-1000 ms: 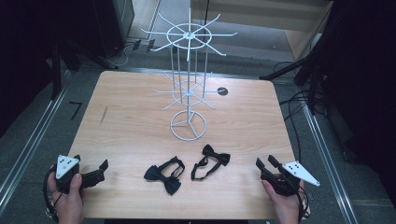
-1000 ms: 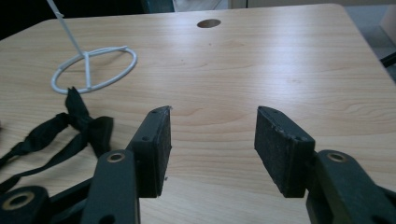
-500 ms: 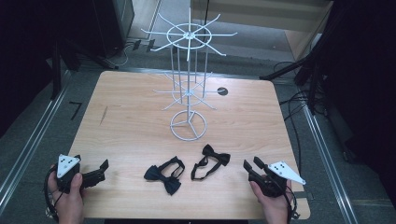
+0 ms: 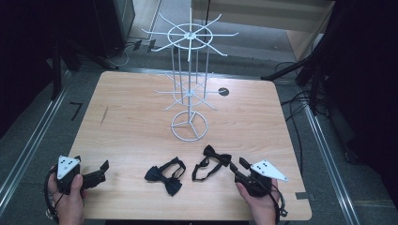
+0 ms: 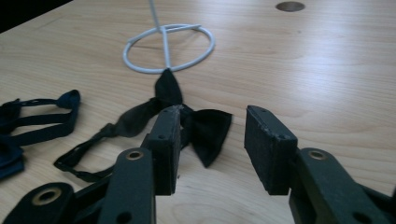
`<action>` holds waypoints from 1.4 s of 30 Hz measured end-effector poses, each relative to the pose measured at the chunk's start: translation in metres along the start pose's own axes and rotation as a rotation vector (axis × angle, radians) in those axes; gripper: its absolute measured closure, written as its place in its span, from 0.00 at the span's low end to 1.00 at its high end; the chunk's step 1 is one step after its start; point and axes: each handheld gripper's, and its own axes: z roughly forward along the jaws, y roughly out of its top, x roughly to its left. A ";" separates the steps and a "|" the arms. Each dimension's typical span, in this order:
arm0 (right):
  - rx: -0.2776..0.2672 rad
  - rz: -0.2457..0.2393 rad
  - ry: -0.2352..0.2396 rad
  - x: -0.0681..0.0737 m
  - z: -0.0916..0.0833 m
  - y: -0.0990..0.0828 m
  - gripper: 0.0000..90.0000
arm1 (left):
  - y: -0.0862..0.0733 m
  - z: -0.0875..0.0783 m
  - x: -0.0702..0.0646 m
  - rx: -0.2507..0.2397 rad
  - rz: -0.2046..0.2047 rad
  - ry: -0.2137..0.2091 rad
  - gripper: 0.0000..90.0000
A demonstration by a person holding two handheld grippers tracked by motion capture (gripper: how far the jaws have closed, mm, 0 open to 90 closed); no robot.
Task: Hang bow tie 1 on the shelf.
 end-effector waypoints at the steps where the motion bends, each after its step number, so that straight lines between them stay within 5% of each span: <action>1: 0.004 -0.005 0.007 0.003 0.001 0.000 0.66 | 0.000 0.000 0.000 0.002 0.002 0.000 0.00; 9: 0.022 -0.079 0.053 0.034 0.017 0.006 0.66 | 0.001 0.002 -0.001 0.011 0.018 -0.011 0.00; 25: 0.042 -0.069 0.118 0.083 0.054 0.013 0.64 | 0.001 0.002 -0.002 0.018 0.024 -0.010 0.00; 42: 0.128 -0.013 0.115 0.109 0.091 0.008 0.63 | 0.001 0.002 -0.002 0.027 0.023 -0.014 0.00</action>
